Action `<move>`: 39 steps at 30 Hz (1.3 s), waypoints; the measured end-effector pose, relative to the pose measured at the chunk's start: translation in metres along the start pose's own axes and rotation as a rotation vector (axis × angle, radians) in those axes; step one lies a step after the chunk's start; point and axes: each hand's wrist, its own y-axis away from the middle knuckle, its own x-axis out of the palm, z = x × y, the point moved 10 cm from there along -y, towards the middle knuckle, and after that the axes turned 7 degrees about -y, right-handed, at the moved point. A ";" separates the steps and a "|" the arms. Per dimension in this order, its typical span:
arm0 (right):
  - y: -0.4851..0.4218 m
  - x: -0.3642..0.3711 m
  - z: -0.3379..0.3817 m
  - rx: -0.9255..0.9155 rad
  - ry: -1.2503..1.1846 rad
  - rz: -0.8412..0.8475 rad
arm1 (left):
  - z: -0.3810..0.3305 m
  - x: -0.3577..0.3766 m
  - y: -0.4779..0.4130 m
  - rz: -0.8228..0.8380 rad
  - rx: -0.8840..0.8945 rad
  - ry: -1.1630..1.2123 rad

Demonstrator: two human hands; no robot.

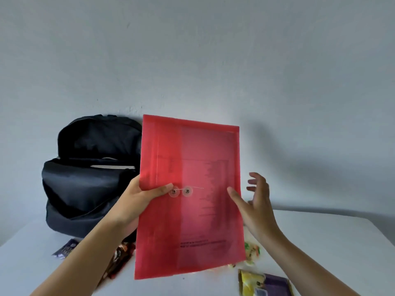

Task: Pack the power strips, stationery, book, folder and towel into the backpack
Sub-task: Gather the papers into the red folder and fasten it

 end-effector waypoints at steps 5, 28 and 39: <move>0.026 0.085 0.131 -0.747 0.300 0.004 | -0.005 -0.052 -0.023 0.134 -0.007 -0.262; -0.005 0.306 0.211 -0.461 0.551 0.327 | -0.083 -0.321 -0.060 0.223 0.301 -0.505; -0.033 0.344 0.208 -0.176 -0.002 0.417 | -0.153 -0.336 -0.080 -0.070 0.560 -0.635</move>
